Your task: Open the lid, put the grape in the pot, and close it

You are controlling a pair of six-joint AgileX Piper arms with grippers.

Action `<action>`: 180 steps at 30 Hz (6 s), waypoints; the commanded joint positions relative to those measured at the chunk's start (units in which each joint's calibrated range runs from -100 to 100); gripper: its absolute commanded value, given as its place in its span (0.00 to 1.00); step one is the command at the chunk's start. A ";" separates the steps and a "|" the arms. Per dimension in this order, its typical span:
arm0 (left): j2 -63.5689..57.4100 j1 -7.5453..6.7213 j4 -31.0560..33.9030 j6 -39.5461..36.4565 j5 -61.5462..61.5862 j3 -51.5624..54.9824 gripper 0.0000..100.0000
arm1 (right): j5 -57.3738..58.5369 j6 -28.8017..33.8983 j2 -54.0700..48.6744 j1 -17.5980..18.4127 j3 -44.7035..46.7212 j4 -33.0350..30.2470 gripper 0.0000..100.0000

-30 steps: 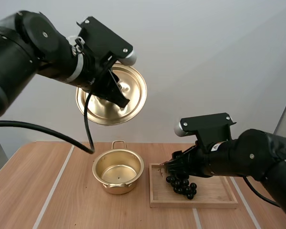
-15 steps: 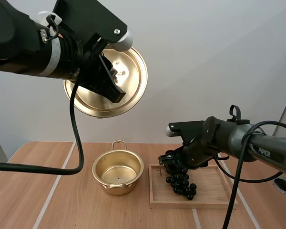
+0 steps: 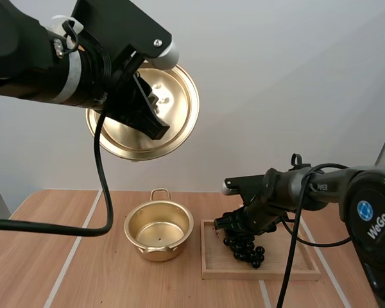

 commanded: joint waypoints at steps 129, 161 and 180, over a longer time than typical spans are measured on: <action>2.93 -0.09 6.84 -11.95 9.21 -24.42 0.00 | 26.92 -0.79 -27.14 10.08 -1.71 -1.06 0.00; 28.46 -0.09 -1.00 4.05 4.99 11.62 0.00 | 53.02 3.62 -66.81 8.33 2.47 -7.75 0.00; 44.29 -0.09 -3.63 7.75 -8.22 14.46 0.00 | 53.02 3.62 -66.81 8.33 2.47 -7.75 0.00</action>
